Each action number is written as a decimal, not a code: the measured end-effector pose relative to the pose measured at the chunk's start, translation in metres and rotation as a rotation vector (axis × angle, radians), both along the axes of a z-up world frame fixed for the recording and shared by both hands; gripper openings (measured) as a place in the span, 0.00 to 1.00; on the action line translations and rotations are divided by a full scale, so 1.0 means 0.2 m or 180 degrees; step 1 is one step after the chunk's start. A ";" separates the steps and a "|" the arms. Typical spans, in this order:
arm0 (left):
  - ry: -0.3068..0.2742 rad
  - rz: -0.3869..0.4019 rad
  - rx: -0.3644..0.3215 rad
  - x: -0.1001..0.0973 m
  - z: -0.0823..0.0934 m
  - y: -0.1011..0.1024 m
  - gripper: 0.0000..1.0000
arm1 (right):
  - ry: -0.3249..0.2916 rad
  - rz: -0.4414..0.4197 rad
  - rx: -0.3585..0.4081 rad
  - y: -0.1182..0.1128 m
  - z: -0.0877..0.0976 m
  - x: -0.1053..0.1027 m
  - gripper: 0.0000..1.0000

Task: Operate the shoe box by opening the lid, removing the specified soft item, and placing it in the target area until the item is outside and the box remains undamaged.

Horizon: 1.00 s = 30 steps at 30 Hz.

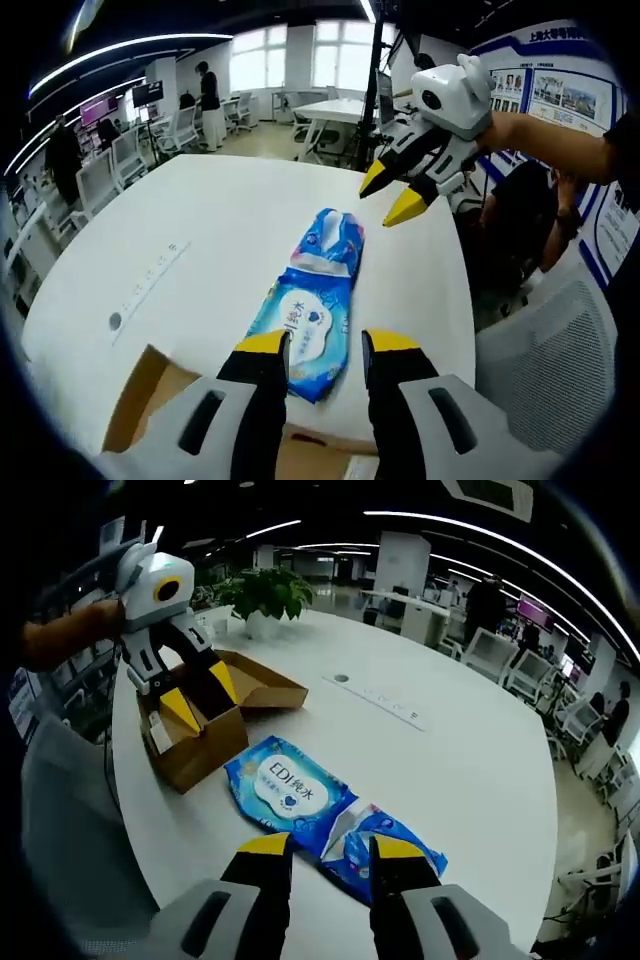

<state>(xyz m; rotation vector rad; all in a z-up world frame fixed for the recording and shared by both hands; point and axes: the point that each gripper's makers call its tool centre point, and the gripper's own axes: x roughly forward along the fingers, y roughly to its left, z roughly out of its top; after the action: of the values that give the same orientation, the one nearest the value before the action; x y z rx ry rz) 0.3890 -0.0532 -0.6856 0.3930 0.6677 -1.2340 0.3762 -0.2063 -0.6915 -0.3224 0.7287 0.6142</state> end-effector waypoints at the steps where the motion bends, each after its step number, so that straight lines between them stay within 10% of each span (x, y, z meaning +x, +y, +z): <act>1: 0.0016 0.0065 -0.0006 0.00 0.01 0.04 0.31 | 0.0003 0.0040 0.0061 0.03 0.01 -0.01 0.31; 30: -0.0010 0.1486 0.0005 -0.15 0.06 1.08 0.43 | 0.0005 0.1086 0.0464 0.65 0.09 -0.10 0.47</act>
<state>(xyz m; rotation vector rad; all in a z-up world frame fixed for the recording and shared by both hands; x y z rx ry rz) 0.3598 0.1626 -0.6732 0.2218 0.7094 -0.7890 0.3564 -0.0769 -0.6729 -0.3136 0.6305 0.9859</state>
